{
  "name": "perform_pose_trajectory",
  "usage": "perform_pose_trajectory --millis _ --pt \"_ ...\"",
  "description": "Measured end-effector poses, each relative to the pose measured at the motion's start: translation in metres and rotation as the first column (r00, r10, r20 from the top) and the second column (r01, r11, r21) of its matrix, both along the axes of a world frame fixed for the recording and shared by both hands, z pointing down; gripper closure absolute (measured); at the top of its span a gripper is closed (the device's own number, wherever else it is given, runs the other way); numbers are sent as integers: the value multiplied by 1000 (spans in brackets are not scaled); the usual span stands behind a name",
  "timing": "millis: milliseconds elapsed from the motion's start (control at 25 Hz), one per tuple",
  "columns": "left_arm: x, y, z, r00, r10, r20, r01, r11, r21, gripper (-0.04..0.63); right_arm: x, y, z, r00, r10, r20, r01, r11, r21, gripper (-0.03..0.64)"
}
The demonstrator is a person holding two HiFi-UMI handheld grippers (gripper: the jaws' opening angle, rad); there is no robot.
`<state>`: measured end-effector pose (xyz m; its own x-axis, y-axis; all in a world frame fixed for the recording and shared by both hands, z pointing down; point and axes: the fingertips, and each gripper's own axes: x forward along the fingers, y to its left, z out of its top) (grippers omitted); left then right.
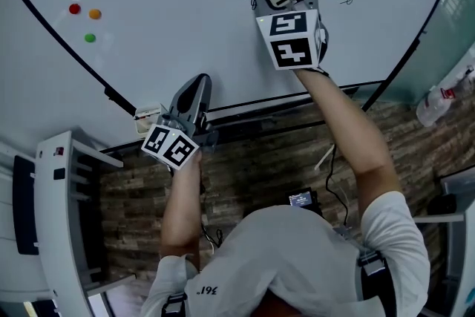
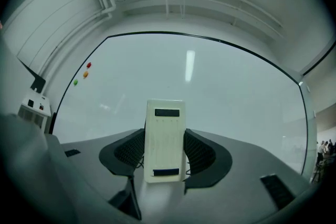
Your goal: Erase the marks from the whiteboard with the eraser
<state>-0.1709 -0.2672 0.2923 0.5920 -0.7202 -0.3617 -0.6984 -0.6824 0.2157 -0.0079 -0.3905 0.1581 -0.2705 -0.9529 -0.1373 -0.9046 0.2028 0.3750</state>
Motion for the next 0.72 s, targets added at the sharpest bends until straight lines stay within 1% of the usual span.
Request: perform_pose_trajectory --millis 160,440,560,720 --pt "-17 6 9 1000 -22 -10 22 1000 -16 588 -40 5 15 998 -46 -36 45 999 -25 367" --pt "-50 15 24 998 -49 -27 48 998 -45 588 -111 6 42 993 -111 -45 107 992 -65 367" --pt "-60 19 27 998 -58 -28 57 997 -49 588 -128 3 50 993 -110 -52 106 992 -74 367" --pt "-69 23 28 998 -63 -20 62 997 -51 588 -133 -6 60 995 -78 -56 73 993 -88 367"
